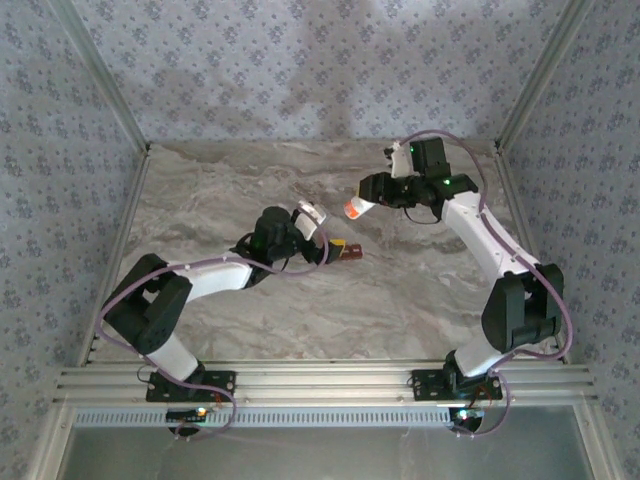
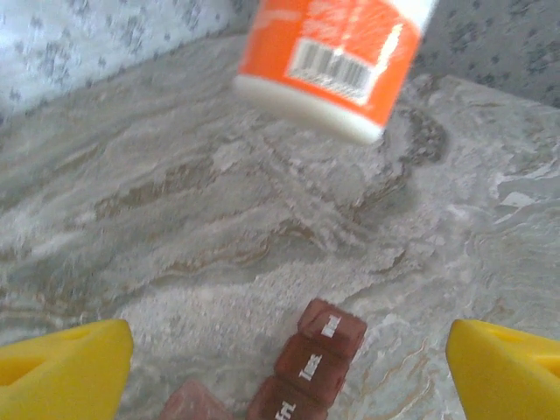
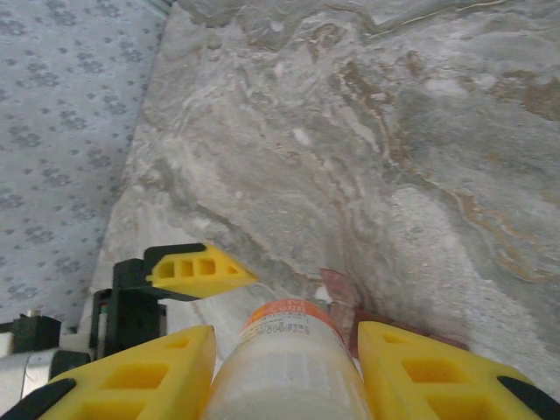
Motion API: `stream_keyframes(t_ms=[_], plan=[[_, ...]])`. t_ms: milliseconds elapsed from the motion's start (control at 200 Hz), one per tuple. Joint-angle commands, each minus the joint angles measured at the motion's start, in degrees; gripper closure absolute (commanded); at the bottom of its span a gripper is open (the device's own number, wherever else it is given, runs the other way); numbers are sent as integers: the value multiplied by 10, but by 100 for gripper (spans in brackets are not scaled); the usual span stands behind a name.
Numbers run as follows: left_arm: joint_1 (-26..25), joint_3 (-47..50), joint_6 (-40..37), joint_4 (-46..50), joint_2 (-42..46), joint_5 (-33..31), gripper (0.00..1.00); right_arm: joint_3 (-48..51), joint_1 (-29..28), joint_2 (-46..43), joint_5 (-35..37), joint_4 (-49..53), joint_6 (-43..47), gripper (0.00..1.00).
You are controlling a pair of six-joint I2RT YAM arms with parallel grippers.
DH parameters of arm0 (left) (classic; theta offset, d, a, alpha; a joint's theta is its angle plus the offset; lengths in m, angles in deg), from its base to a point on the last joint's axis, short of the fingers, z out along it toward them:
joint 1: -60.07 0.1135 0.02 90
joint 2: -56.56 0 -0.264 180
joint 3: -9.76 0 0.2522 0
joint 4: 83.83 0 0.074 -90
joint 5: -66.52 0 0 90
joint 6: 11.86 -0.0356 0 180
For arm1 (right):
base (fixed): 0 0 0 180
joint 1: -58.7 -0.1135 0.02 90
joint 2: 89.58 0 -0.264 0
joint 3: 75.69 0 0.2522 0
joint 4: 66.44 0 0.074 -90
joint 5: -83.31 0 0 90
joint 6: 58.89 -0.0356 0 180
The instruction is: Sort the pills into containers
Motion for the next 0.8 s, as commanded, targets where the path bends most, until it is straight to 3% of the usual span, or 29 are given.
stream_keyframes(t_ms=[0, 515, 800], plan=[[1, 6, -30, -91, 16, 50, 9, -23, -7, 6, -52, 14, -19, 64], [0, 17, -47, -117, 18, 47, 17, -24, -70, 28, -43, 17, -25, 64], [1, 5, -48, -93, 18, 57, 32, -17, -74, 24, -44, 15, -24, 64]])
